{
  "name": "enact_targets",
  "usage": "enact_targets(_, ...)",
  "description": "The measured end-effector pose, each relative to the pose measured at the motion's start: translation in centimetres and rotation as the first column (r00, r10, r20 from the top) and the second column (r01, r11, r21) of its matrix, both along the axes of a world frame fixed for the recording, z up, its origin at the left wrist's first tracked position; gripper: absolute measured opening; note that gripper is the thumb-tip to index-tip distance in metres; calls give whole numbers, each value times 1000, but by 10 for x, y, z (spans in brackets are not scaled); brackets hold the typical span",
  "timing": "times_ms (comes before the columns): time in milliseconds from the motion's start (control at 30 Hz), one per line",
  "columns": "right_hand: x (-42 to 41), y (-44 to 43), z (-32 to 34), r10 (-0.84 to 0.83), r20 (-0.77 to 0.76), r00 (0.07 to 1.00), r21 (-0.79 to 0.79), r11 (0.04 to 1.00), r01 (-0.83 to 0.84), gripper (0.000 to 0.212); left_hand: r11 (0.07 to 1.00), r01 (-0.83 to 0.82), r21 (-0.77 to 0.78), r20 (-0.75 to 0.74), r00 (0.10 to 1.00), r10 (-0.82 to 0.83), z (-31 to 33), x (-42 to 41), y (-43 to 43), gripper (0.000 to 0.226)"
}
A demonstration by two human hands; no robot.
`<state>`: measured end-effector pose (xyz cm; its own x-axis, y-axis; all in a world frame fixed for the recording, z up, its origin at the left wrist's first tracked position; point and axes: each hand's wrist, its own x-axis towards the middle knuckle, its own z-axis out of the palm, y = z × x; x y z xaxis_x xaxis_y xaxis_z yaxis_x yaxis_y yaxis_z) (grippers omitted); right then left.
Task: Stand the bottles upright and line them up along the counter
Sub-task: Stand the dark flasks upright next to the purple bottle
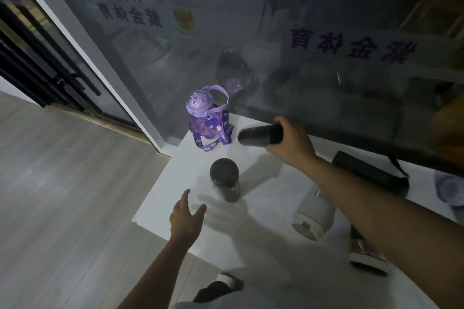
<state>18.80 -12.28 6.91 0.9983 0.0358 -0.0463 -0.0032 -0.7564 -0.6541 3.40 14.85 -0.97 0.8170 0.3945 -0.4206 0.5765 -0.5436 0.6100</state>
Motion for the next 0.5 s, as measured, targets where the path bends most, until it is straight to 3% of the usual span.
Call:
enact_targets(167,25,42,40,-6,-27,1000,-20,1000,5,53,958,262,114,-177,954,-240,-16,-13,11,74)
enact_targets(500,2,61,54,-54,-76,996,-72,996,49,42,842,538,45,-196,831,-520,-34,-8,24,78)
